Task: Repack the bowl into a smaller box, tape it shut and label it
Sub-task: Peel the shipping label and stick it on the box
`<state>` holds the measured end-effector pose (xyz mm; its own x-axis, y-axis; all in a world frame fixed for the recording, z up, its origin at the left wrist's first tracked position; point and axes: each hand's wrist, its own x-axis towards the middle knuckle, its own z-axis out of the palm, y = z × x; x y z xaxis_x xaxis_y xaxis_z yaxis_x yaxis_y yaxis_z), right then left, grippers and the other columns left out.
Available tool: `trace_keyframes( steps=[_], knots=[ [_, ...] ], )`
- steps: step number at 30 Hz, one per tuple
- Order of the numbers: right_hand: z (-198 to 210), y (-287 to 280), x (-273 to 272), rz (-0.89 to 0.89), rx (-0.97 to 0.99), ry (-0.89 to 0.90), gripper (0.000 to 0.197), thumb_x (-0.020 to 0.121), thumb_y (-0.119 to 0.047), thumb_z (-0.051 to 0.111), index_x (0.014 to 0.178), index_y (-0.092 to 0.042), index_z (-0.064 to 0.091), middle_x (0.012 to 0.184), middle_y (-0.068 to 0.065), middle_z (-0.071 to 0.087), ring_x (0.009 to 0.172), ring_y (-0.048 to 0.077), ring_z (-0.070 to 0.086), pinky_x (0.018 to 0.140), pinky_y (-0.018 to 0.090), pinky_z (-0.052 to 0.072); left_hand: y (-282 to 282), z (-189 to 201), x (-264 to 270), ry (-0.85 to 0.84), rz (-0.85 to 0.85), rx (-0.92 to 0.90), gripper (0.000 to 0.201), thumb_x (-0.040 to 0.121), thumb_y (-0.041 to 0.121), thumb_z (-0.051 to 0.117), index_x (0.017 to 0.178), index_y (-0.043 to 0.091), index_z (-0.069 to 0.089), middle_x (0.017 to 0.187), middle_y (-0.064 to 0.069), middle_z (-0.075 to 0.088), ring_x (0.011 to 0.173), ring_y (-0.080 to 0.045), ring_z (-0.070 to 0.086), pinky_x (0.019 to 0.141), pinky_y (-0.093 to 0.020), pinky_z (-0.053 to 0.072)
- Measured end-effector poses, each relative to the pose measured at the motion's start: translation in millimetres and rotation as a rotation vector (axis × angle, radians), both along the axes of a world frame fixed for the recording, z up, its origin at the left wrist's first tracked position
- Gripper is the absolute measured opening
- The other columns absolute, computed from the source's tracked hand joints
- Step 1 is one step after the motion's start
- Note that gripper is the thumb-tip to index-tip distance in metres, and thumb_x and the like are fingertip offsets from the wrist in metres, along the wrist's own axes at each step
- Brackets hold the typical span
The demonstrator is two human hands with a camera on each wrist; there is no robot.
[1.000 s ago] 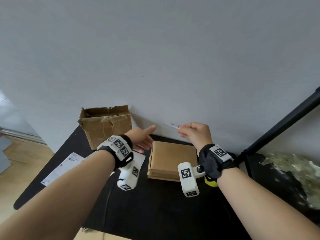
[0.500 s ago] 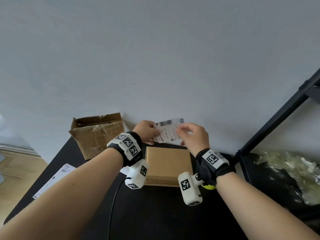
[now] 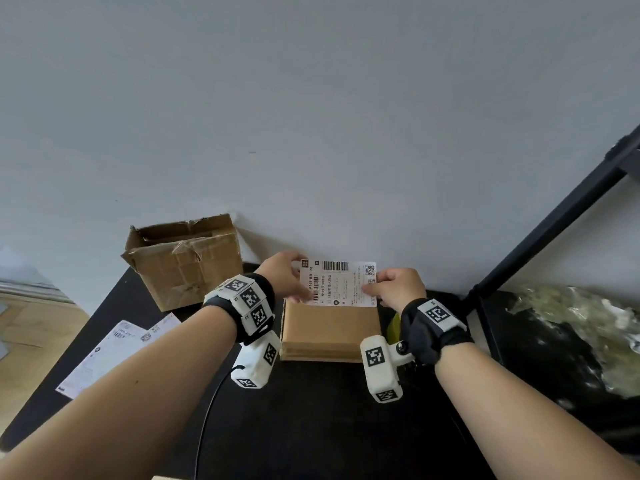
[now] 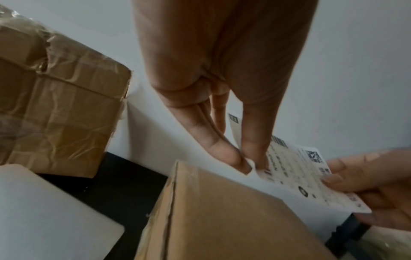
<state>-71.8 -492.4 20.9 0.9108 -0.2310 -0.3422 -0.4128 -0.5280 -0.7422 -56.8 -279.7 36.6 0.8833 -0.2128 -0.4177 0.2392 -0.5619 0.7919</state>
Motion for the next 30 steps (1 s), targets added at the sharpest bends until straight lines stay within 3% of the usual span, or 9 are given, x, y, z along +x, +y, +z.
trace_keyframes(
  steps=[4, 7, 10, 21, 26, 30],
  knots=[
    [-13.7, 4.2, -3.3, 0.047, -0.059, 0.047, 0.016, 0.072, -0.014, 0.082, 0.077, -0.022, 0.069, 0.09, -0.002, 0.074, 0.082, 0.013, 0.07, 0.086, 0.035, 0.056, 1.1, -16.0, -7.7, -0.027, -0.018, 0.098, 0.069, 0.069, -0.003, 0.077, 0.129, 0.011, 0.046, 0.088, 0.005, 0.058, 0.075, -0.011, 0.065, 0.065, -0.023, 0.058],
    [-22.0, 7.6, -5.9, 0.069, -0.139, 0.055, 0.037, 0.069, -0.018, 0.084, 0.102, -0.021, 0.067, 0.102, -0.002, 0.071, 0.091, 0.014, 0.066, 0.089, 0.031, 0.052, 2.2, -29.1, -10.6, -0.025, -0.013, 0.134, 0.075, 0.068, -0.001, 0.078, 0.133, 0.014, 0.043, 0.087, 0.008, 0.056, 0.071, -0.009, 0.064, 0.064, -0.02, 0.056],
    [-25.7, 9.7, -8.4, 0.084, -0.174, 0.066, 0.05, 0.069, -0.018, 0.084, 0.115, -0.017, 0.063, 0.111, 0.0, 0.068, 0.102, 0.018, 0.064, 0.094, 0.035, 0.05, 4.2, -38.1, -11.1, -0.022, -0.014, 0.153, 0.076, 0.068, 0.003, 0.08, 0.133, 0.017, 0.042, 0.088, 0.006, 0.06, 0.075, -0.013, 0.068, 0.071, -0.027, 0.059],
    [-37.0, 12.8, -5.4, 0.13, -0.22, 0.064, 0.048, 0.074, -0.017, 0.081, 0.117, -0.019, 0.058, 0.105, 0.001, 0.07, 0.098, 0.016, 0.065, 0.085, 0.029, 0.05, 3.3, -55.1, -6.4, -0.064, -0.058, 0.264, 0.088, 0.065, 0.011, 0.083, 0.138, 0.023, 0.035, 0.111, 0.0, 0.063, 0.095, -0.015, 0.063, 0.078, -0.031, 0.058],
    [-41.9, 12.7, -3.3, 0.136, -0.262, 0.067, 0.05, 0.073, -0.019, 0.081, 0.118, -0.02, 0.058, 0.11, 0.001, 0.069, 0.103, 0.018, 0.063, 0.09, 0.033, 0.05, -0.2, -60.5, -2.3, -0.128, -0.143, 0.428, 0.087, 0.061, 0.028, 0.085, 0.134, 0.024, 0.038, 0.114, 0.002, 0.059, 0.099, -0.015, 0.059, 0.086, -0.033, 0.054],
    [-40.0, 19.4, -4.5, 0.188, -0.395, 0.012, 0.061, 0.074, -0.023, 0.08, 0.127, -0.023, 0.049, 0.114, 0.001, 0.063, 0.106, 0.02, 0.06, 0.084, 0.031, 0.048, 6.6, -58.4, -1.8, -0.206, -0.19, 0.585, 0.098, 0.059, 0.049, 0.082, 0.14, 0.03, 0.03, 0.121, 0.002, 0.046, 0.108, -0.018, 0.053, 0.084, -0.035, 0.052]
  ],
)
